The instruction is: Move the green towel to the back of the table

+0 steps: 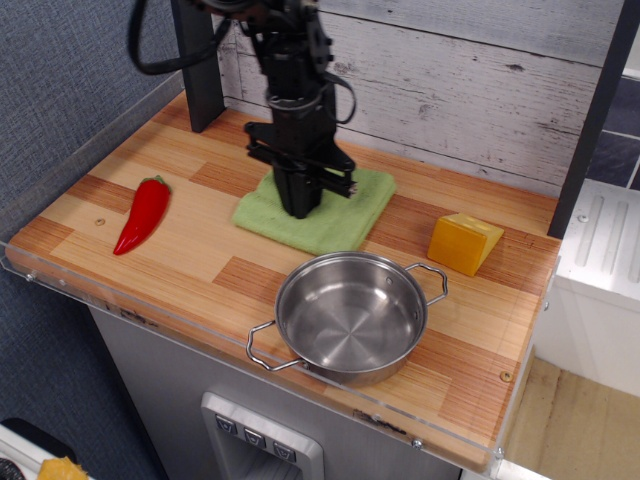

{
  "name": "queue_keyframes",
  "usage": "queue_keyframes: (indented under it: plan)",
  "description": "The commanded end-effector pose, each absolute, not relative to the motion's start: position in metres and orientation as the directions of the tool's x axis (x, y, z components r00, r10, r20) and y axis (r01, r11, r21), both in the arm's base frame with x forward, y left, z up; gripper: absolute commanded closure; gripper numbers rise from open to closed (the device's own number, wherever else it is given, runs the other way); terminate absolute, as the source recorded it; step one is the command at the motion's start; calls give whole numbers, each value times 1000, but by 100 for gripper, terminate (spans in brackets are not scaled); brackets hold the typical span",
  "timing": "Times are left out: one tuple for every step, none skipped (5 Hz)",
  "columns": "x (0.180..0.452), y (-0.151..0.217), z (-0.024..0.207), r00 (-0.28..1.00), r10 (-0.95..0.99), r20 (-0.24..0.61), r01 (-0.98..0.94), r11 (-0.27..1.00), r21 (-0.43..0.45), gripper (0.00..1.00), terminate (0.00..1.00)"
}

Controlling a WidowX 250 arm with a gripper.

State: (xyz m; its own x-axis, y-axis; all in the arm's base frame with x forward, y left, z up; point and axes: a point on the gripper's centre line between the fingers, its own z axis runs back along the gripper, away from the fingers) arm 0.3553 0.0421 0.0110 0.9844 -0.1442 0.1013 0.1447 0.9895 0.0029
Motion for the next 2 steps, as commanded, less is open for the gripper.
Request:
queue_keyframes:
  plan:
    - [380, 37, 21, 977, -105, 185, 103, 994, 23, 100, 0]
    - [384, 39, 21, 979, -106, 177, 99, 994, 43, 100, 0]
